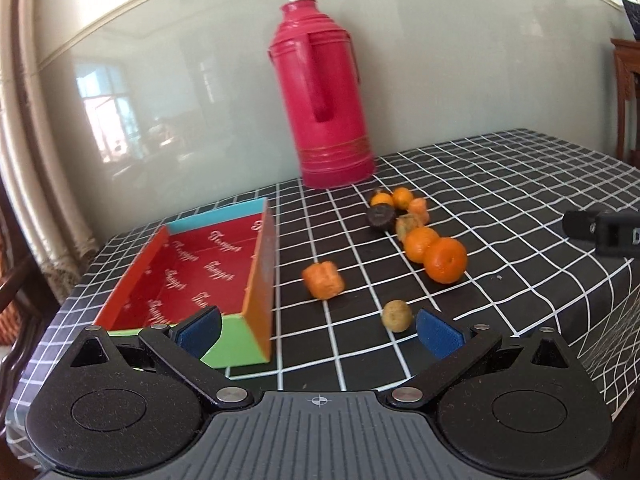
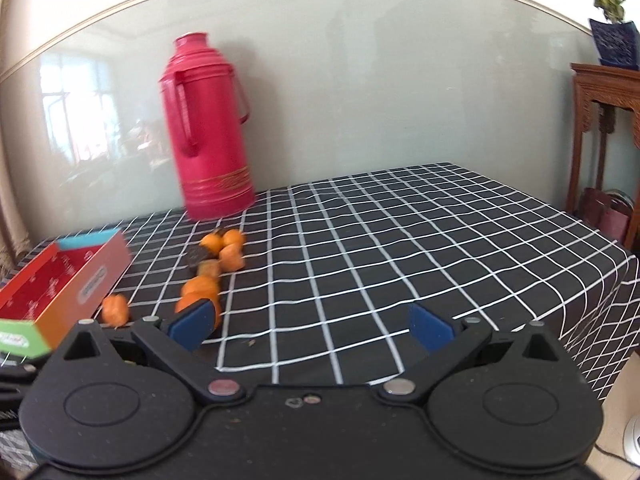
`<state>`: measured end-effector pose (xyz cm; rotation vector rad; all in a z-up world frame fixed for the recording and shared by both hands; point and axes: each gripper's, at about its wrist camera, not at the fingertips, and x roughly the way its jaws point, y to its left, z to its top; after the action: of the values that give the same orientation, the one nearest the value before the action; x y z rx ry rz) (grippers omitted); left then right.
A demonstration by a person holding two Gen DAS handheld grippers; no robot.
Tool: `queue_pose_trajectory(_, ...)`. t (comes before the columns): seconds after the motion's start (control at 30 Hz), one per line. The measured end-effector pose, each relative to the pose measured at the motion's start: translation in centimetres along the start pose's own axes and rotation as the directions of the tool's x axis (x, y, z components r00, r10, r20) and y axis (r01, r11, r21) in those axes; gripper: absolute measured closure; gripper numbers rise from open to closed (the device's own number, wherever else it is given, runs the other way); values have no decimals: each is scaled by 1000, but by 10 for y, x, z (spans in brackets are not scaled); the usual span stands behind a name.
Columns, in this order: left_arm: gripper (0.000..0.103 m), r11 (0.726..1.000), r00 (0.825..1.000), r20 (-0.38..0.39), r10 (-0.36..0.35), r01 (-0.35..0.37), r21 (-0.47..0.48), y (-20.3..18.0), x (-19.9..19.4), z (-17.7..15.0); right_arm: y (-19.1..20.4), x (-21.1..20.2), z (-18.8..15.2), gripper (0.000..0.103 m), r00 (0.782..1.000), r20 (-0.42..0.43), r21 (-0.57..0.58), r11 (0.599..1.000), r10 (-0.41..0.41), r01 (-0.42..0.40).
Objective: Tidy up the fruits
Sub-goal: 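Reach the left gripper to the small brown round fruit and close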
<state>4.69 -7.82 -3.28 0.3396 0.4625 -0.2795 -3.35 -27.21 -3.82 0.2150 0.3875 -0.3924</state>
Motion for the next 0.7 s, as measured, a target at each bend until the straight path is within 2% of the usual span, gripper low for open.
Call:
queue_pose_trajectory(0.17,1,997,997,-12,-71,70,-9,-11,28,0,-8,9,-4,6,999,39,15,1000,-10,9)
queue_pose_trajectory(0.2,4,997,997,-6,-76,76,-4,-13,32,-1,-8,11,-5,6,999,43,14,1000,-16,15)
queue_pose_trajectory(0.23,16,997,997,-3,-80,80,2,-16,35,-2,-8,13,-6,6,999,45,13,1000,-21,20)
queue_pose_trajectory(0.3,24,993,993,-25,-114,114,4,-19,47,-4,-8,18,-9,6,999,38,16,1000,-20,20)
queue_pose_trajectory(0.4,30,991,990,-39,-133,133,0,-25,60,-8,-10,26,-13,6,1000,13,27,1000,-9,8)
queue_pose_trajectory(0.47,42,989,988,-41,-151,151,-9,-27,66,-10,-9,29,-15,6,1000,3,30,1000,-7,7)
queue_pose_trajectory(0.5,54,987,986,-47,-161,161,-14,-28,69,-11,-9,30,-15,6,1000,1,27,1000,-7,7)
queue_pose_trajectory(0.53,60,985,983,-52,-174,173,-22,-28,71,-12,-8,31,-16,6,1000,-1,25,1000,-9,9)
queue_pose_trajectory(0.6,61,984,983,-42,-176,175,-29,-29,72,-15,-7,34,-18,6,1000,-9,23,1000,-8,8)
queue_pose_trajectory(0.67,71,983,983,-32,-182,180,-36,-29,71,-17,-7,36,-19,6,1000,-17,35,999,-4,5)
queue_pose_trajectory(0.7,79,982,982,-28,-186,185,-44,-29,71,-18,-7,38,-19,6,1000,-22,39,999,-1,1)
